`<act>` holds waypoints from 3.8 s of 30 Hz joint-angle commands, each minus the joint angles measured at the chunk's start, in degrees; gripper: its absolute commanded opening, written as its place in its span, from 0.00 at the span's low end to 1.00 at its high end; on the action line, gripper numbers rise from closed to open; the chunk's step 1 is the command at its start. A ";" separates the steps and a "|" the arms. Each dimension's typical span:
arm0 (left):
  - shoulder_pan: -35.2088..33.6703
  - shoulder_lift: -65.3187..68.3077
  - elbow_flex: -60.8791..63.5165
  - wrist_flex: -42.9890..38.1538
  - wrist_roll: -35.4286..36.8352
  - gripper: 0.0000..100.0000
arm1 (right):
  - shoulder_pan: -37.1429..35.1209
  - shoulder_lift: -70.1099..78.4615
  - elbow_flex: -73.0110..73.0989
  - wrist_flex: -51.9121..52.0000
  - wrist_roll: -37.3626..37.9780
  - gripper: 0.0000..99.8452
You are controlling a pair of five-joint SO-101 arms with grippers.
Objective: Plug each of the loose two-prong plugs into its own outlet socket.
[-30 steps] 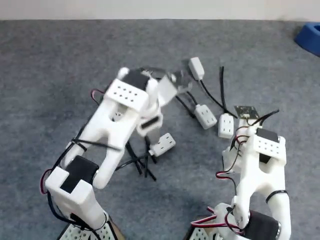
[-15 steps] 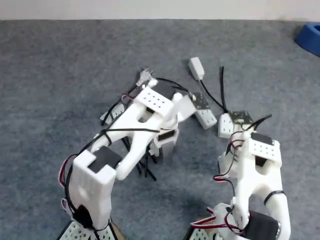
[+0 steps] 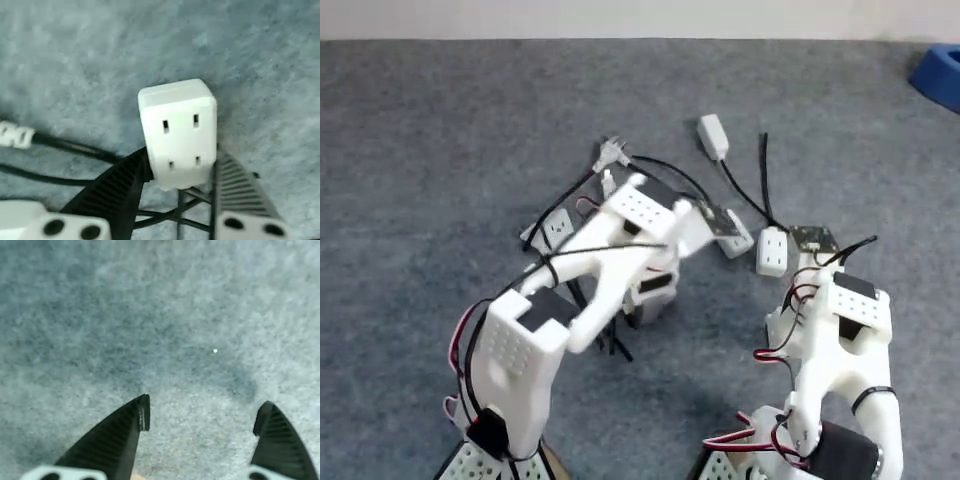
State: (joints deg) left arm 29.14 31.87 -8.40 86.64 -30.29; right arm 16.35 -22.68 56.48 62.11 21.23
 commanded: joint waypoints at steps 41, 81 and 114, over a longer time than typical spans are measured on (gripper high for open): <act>-38.99 -0.22 -34.77 14.33 13.98 0.32 | -4.88 -2.15 -0.84 1.01 -2.20 0.33; -55.96 -7.08 -26.07 14.42 13.63 0.32 | -35.91 42.59 -67.74 13.14 -17.14 0.33; -68.53 -6.81 -24.92 11.60 10.29 0.32 | -52.26 60.00 -81.01 9.54 -36.31 0.33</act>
State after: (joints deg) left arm -38.99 28.18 -34.24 98.86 -19.38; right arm -35.34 38.42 -24.22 72.84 -17.54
